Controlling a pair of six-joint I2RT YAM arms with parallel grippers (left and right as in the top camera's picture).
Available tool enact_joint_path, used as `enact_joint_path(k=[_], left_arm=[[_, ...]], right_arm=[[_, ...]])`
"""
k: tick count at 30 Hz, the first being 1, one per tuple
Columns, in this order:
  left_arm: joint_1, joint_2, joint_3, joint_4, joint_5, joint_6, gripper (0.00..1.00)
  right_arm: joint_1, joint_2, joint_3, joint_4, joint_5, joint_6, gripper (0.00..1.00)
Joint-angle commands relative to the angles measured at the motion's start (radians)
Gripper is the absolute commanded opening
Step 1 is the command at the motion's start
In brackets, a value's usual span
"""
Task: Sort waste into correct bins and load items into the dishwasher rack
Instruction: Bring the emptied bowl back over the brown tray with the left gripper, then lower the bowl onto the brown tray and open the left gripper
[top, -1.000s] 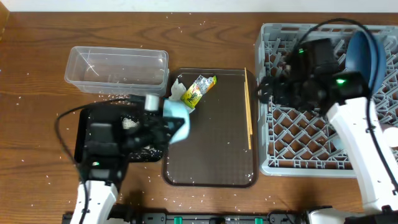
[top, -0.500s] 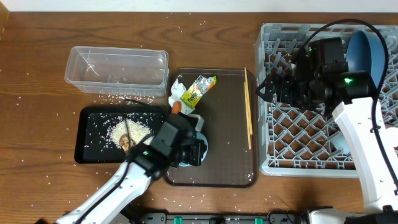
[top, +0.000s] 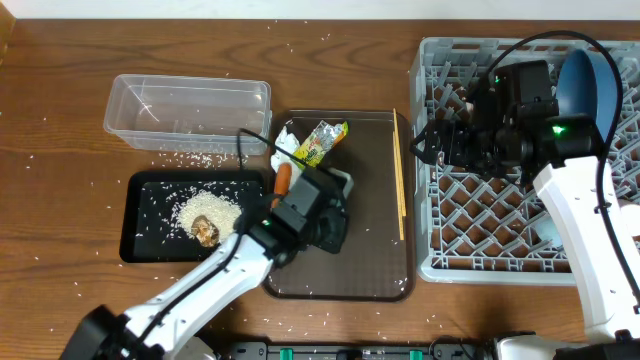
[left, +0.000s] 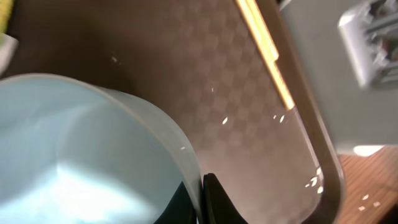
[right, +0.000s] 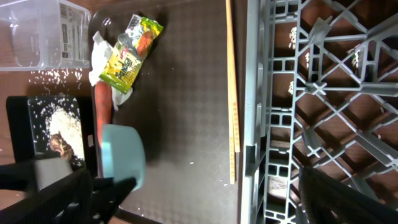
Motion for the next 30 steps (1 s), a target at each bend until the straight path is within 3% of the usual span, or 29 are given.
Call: enact_joint_path(k=[1, 13, 17, 24, 30], left_arm=[[-0.036, 0.034, 0.030, -0.005, -0.056, 0.056, 0.06], [-0.139, 0.069, 0.031, -0.016, -0.219, 0.146, 0.06], [-0.141, 0.070, 0.031, -0.018, -0.222, 0.147, 0.06], [-0.141, 0.070, 0.031, -0.055, -0.230, 0.259, 0.06], [-0.141, 0.069, 0.031, -0.099, -0.185, 0.262, 0.06]], right_arm=[[0.009, -0.016, 0.005, -0.002, -0.008, 0.011, 0.99], [0.009, -0.016, 0.005, -0.004, -0.008, 0.011, 0.99], [0.009, -0.016, 0.005, -0.007, -0.008, 0.011, 0.99], [0.009, -0.016, 0.005, -0.008, -0.008, 0.011, 0.99], [0.009, -0.016, 0.005, -0.016, -0.008, 0.011, 0.99]])
